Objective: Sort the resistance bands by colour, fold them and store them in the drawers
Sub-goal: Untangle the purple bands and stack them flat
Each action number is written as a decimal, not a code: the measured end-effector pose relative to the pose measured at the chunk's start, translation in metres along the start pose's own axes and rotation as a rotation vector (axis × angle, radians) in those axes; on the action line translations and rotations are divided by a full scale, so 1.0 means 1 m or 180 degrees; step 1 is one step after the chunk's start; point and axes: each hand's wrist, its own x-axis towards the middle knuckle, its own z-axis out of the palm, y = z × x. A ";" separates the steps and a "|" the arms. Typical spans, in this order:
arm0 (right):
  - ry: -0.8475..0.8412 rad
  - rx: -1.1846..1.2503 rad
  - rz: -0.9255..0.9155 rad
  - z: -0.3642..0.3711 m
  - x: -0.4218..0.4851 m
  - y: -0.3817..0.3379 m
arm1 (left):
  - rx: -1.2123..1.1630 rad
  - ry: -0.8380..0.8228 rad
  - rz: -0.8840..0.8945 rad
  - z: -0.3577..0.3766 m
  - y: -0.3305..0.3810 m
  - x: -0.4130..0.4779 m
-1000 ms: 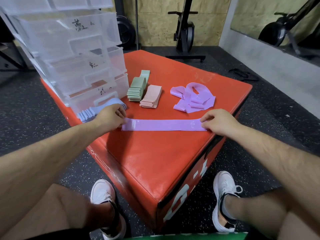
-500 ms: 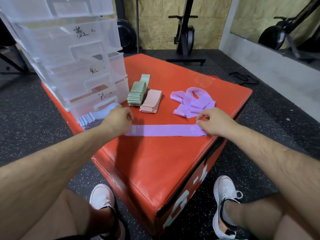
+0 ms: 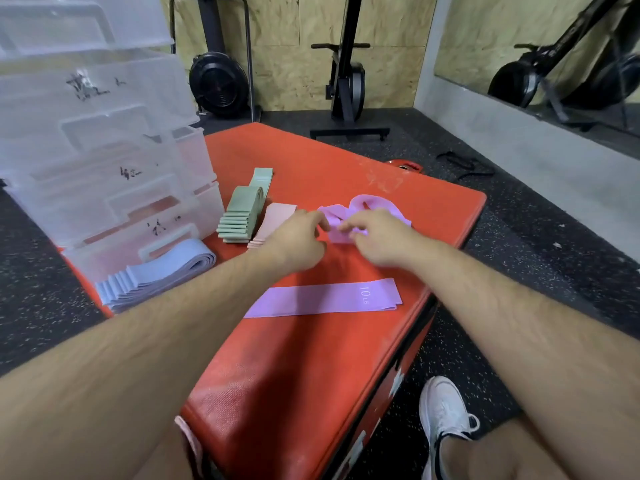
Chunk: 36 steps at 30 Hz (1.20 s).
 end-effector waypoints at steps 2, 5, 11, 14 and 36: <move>0.0411 0.0415 -0.0120 -0.020 0.006 -0.003 | -0.0095 0.0166 -0.0125 -0.004 -0.003 0.007; 0.0868 0.0793 -0.0332 -0.047 0.008 -0.009 | -0.0719 0.0371 -0.0266 -0.013 0.000 0.012; 0.1663 0.1212 -0.0831 -0.073 0.008 -0.027 | -0.2004 0.0875 -0.0210 -0.030 0.019 0.016; 0.1829 0.1477 -0.0864 -0.077 0.002 -0.034 | -0.2295 0.0939 -0.0108 -0.035 0.023 0.011; 0.1936 0.2791 -0.1027 -0.095 -0.035 -0.077 | -0.3560 0.0806 0.0404 -0.084 0.062 -0.025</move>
